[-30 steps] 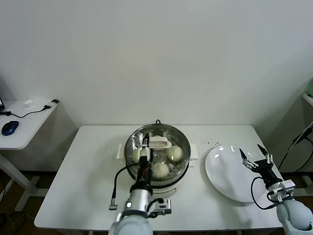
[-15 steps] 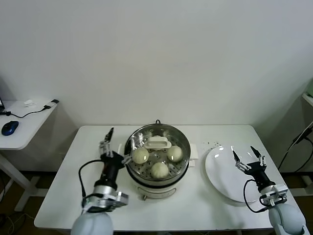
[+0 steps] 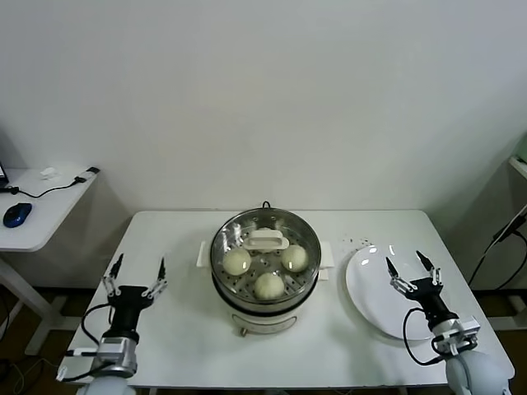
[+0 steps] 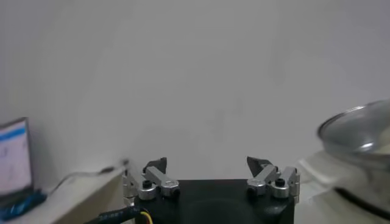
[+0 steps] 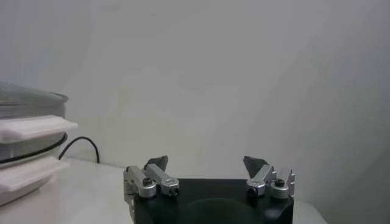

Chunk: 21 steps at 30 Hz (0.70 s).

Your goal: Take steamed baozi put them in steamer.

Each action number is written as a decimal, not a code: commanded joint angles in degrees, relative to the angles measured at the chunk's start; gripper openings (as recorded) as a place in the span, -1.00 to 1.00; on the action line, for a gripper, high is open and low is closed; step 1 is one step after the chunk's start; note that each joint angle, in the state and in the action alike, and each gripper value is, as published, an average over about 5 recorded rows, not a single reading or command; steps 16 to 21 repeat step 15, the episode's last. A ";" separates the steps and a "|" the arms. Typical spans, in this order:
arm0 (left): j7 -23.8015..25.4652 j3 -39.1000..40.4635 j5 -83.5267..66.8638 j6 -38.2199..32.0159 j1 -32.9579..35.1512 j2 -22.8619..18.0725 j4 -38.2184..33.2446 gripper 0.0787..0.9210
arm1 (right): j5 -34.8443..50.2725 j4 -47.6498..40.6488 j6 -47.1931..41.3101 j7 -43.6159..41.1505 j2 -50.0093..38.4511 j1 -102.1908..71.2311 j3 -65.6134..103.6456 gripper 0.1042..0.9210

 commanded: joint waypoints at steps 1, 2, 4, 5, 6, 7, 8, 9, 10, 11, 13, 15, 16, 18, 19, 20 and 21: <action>2.23 -7.44 -14.53 -4.91 2.38 -2.85 5.30 0.77 | 0.97 0.61 0.15 0.35 0.61 -1.43 -0.09 0.76; 2.48 -7.47 -14.46 -4.73 2.33 -2.86 5.12 0.77 | 1.11 0.55 0.17 0.38 0.66 -1.49 -0.10 0.76; 2.81 -7.53 -14.42 -4.18 2.29 -2.85 4.64 0.77 | 1.36 0.53 0.15 0.44 0.78 -1.58 -0.12 0.76; 2.97 -7.56 -14.42 -3.94 2.33 -2.83 4.40 0.77 | 1.42 0.54 0.17 0.46 0.84 -1.63 -0.14 0.76; 3.13 -7.59 -14.44 -3.73 2.39 -2.81 4.20 0.77 | 1.45 0.55 0.19 0.48 0.90 -1.66 -0.17 0.76; 3.28 -7.64 -14.42 -3.62 2.47 -2.78 4.04 0.77 | 1.48 0.57 0.21 0.49 0.98 -1.69 -0.19 0.76; 3.45 -7.70 -14.38 -3.60 2.57 -2.76 3.94 0.77 | 1.51 0.58 0.26 0.52 1.06 -1.72 -0.21 0.76; 3.59 -7.76 -14.29 -3.62 2.65 -2.74 3.87 0.77 | 1.54 0.59 0.31 0.55 1.15 -1.75 -0.21 0.76; 3.68 -7.82 -14.19 -3.63 2.74 -2.72 3.81 0.77 | 1.58 0.60 0.35 0.58 1.28 -1.77 -0.18 0.76; 3.78 -7.88 -14.08 -3.65 2.81 -2.71 3.74 0.77 | 1.60 0.63 0.40 0.61 1.39 -1.82 -0.14 0.76; 3.91 -7.93 -13.74 -3.74 3.01 -2.72 3.59 0.77 | 1.61 0.67 0.50 0.63 1.57 -1.97 -0.05 0.76; 3.97 -7.93 -13.53 -3.79 3.12 -2.73 3.50 0.77 | 1.60 0.71 0.54 0.64 1.63 -2.09 -0.01 0.76; 3.97 -7.93 -13.53 -3.79 3.12 -2.73 3.50 0.77 | 1.60 0.71 0.54 0.64 1.63 -2.09 -0.01 0.76; 3.97 -7.93 -13.53 -3.79 3.12 -2.73 3.50 0.77 | 1.60 0.71 0.54 0.64 1.63 -2.09 -0.01 0.76; 3.97 -7.93 -13.53 -3.79 3.12 -2.73 3.50 0.77 | 1.60 0.71 0.54 0.64 1.63 -2.09 -0.01 0.76; 3.97 -7.93 -13.53 -3.79 3.12 -2.73 3.50 0.77 | 1.60 0.71 0.54 0.64 1.63 -2.09 -0.01 0.76; 3.97 -7.93 -13.53 -3.79 3.12 -2.73 3.50 0.77 | 1.60 0.71 0.54 0.64 1.63 -2.09 -0.01 0.76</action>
